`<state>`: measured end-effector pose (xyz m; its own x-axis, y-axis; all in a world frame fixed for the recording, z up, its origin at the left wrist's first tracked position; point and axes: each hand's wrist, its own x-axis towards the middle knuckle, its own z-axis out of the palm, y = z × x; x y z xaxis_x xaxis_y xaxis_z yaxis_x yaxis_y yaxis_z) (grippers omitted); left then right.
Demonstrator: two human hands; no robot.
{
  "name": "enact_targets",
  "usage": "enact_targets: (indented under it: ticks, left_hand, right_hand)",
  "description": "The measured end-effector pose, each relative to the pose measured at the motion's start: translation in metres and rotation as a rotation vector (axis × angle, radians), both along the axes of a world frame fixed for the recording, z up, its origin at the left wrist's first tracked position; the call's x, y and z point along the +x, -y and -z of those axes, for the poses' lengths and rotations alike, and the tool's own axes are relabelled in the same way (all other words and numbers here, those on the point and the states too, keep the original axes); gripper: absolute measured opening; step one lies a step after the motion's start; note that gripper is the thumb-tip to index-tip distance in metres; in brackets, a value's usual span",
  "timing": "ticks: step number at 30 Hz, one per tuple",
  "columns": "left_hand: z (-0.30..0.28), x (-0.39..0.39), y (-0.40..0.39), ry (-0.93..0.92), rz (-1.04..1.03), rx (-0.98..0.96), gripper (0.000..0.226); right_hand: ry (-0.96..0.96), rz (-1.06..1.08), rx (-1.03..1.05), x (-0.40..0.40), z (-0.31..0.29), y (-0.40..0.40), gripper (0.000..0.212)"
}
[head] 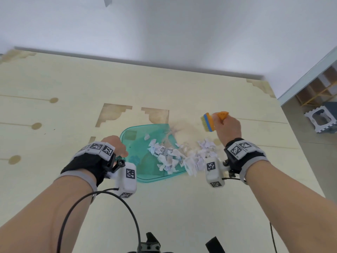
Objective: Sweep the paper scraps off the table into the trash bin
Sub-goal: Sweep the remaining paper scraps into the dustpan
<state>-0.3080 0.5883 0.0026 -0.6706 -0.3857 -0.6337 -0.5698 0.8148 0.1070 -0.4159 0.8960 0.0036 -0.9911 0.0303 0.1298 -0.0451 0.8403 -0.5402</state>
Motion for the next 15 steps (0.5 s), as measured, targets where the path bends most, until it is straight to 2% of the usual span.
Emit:
enact_targets:
  ticks: [4,8,11,13,15]
  left_hand:
    - [0.004,-0.003,0.002,-0.003,-0.022,0.003,0.041]
    - [0.007,-0.008,0.004,0.005,-0.046,-0.009,0.039]
    - [0.008,-0.009,0.007,0.01,-0.065,0.004,0.037]
    - [0.008,-0.011,0.009,0.008,-0.086,0.015,0.036]
    - [0.007,-0.011,0.011,0.011,-0.108,0.023,0.035]
  right_hand:
    - [0.001,-0.017,0.071,-0.017,0.001,-0.018,0.055]
    - [0.178,-0.008,0.167,-0.034,0.009,-0.022,0.043]
    - [0.273,-0.133,0.184,-0.026,0.017,-0.003,0.042]
    - [0.253,-0.172,0.147,-0.026,0.015,0.008,0.045]
    - [0.135,-0.114,0.085,-0.039,0.01,0.011,0.047]
